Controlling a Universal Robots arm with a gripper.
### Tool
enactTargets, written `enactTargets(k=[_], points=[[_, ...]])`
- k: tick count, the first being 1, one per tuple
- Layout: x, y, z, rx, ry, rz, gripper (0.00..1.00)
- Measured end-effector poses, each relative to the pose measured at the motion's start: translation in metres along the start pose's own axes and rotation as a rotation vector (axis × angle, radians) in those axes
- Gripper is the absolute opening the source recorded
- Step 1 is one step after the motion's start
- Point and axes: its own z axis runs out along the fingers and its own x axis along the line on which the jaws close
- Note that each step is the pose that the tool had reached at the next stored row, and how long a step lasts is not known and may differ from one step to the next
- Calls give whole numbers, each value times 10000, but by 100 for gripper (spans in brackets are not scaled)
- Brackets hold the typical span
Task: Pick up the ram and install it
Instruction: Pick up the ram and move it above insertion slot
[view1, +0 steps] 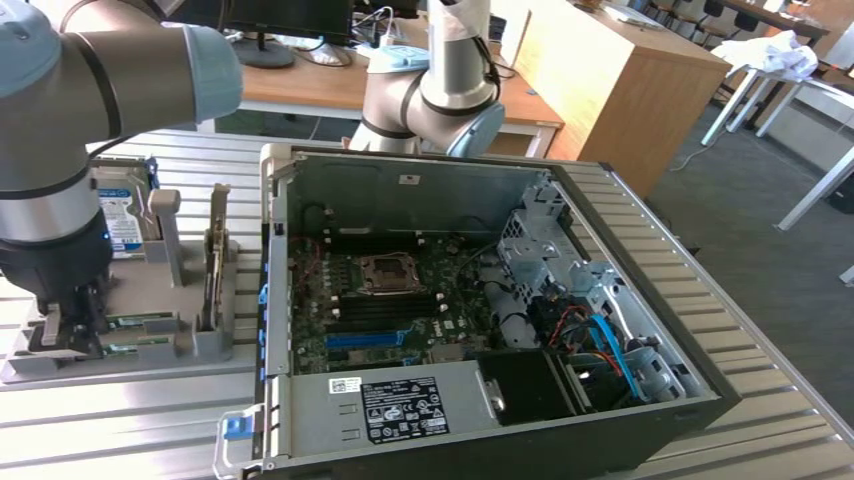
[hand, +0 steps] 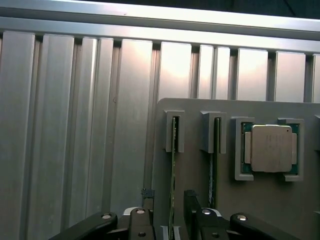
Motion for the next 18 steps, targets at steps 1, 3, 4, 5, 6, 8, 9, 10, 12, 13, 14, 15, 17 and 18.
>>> enactTargets(k=[1, 3, 4, 5, 6, 8, 9, 10, 12, 13, 14, 15, 17, 18], points=[[0, -3, 0, -1, -2, 0, 37], [1, -13, 1, -1, -6, -1, 37], [2, -19, 1, -2, -8, -1, 37], [2, -27, 2, -2, -11, 0, 37], [3, -36, 3, 0, -14, -1, 37], [4, -55, 4, -1, -18, 0, 37], [5, -63, 4, -1, -20, -1, 37], [6, -69, 6, 0, -22, -2, 37], [7, -80, 7, -1, -24, -1, 37], [8, -87, 7, -1, -25, -1, 37], [8, -93, 8, 0, -27, -1, 37], [9, -100, 9, 0, -28, -1, 37], [10, -118, 10, -1, -30, -1, 37], [11, -130, 11, -1, -32, -1, 37]])
